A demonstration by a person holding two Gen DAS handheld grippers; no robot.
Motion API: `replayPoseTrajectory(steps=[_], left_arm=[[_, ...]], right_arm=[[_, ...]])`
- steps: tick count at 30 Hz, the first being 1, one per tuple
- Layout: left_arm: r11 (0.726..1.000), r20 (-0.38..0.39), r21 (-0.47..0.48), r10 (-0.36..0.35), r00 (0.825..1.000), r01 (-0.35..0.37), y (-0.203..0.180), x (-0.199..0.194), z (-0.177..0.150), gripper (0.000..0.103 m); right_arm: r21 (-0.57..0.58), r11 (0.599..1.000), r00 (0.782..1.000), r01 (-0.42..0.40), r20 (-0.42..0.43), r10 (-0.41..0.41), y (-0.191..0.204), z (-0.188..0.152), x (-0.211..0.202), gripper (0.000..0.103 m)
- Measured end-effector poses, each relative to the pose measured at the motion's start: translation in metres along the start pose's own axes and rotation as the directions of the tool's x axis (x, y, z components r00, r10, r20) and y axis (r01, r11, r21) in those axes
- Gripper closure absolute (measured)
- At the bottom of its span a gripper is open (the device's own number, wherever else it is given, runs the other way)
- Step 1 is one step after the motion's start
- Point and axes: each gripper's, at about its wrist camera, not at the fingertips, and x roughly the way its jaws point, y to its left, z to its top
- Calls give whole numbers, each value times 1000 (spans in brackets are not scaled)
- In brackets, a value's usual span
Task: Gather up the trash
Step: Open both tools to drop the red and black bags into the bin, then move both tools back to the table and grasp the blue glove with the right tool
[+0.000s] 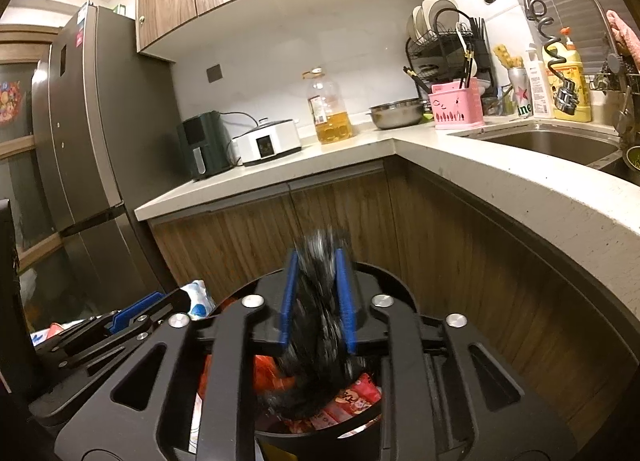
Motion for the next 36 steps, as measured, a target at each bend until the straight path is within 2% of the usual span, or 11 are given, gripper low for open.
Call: replayPoseTrajectory(steps=[2,4,9,12,14,20,33,36], left_arm=[[1000,4,-9,8,1000,-8,4,-2,-1,57],[1000,10,-25,18,1000,-18,9,-5,-2,43],[996,30,-45,78,997,-76,20,-17,-9,24],[992,30,-53,114,993,-112,26,-26,-14,17],[989,32,-53,141,989,-140,30,-32,-17,15],[971,50,-54,235,971,-232,42,-55,-31,7],[951,71,-109,298,952,-290,68,-107,-52,7],[939,66,-121,331,941,-322,81,-118,-61,7]], right_arm=[[1,1000,1000,0,-1,0,0,-1,0,70],[5,1000,1000,3,-2,-3,-1,-2,-1,65],[9,1000,1000,11,8,-11,0,-3,-7,46],[12,1000,1000,14,8,-14,1,-6,-12,36],[13,1000,1000,16,3,-16,2,-8,-17,29],[1,1000,1000,15,2,-15,11,-14,-31,19],[-30,999,999,29,25,-28,43,-30,-68,18],[-26,999,999,23,29,-22,51,-36,-77,18]])
